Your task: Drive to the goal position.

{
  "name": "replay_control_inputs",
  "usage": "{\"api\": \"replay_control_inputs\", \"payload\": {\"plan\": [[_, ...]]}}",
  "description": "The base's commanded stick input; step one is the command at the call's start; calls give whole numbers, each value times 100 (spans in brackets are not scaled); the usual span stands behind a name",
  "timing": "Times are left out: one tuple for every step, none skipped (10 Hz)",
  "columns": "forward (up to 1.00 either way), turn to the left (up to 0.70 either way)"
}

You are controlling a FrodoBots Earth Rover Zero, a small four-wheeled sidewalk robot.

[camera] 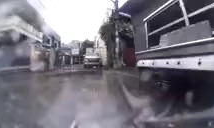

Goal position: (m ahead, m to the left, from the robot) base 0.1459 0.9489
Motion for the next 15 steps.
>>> {"api": "replay_control_inputs", "payload": {"plan": [[100, 0], [100, 0], [100, 15], [100, 14], [100, 0], [100, 0], [100, 0], [100, 0], [100, 0], [100, 0], [100, 0], [100, 0], [100, 0], [100, 0], [100, 0]]}}
